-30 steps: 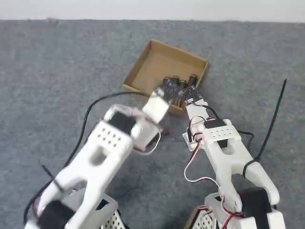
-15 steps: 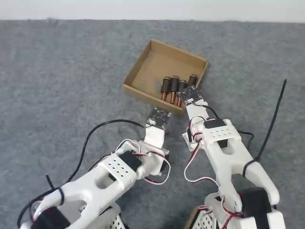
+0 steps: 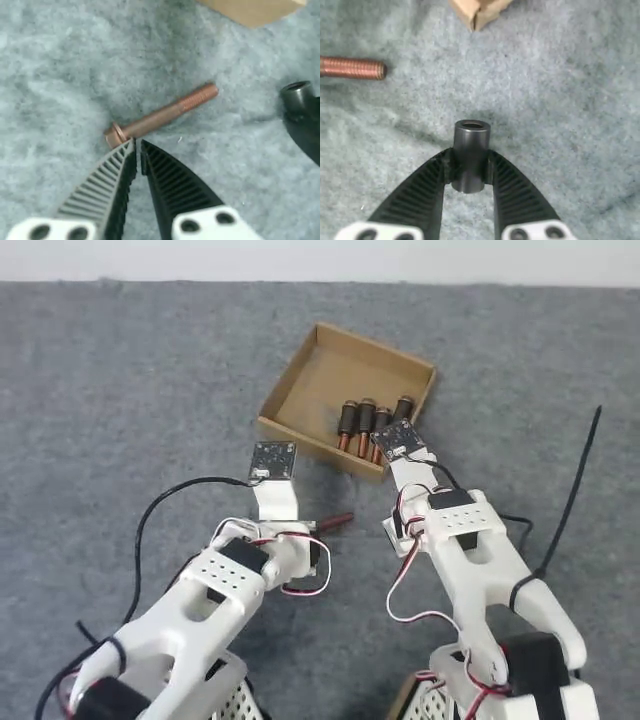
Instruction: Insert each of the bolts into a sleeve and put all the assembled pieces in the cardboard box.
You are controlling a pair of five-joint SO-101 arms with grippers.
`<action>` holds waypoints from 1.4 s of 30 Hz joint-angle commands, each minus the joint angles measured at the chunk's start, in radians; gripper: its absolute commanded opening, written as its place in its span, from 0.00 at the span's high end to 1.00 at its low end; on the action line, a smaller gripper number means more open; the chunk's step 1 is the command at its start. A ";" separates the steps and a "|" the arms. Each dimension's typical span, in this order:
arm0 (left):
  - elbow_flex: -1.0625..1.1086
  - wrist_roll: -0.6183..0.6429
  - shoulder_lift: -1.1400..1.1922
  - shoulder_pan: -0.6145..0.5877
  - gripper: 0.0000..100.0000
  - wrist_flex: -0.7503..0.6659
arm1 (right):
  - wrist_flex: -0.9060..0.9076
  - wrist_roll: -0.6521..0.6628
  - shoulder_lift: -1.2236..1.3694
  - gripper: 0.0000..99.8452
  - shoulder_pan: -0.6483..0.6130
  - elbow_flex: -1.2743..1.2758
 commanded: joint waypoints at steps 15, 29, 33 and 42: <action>-0.255 0.071 0.258 -0.124 0.99 0.029 | -0.018 0.012 -0.002 0.99 0.010 -0.012; -0.515 0.100 0.511 -0.170 0.99 0.064 | -0.019 0.012 -0.002 0.99 0.010 -0.012; -0.518 0.190 0.468 -0.170 0.99 0.068 | -0.021 0.012 -0.001 0.99 0.012 -0.012; -0.509 0.371 0.288 -0.172 0.94 0.160 | -0.021 0.014 -0.001 0.99 0.012 -0.014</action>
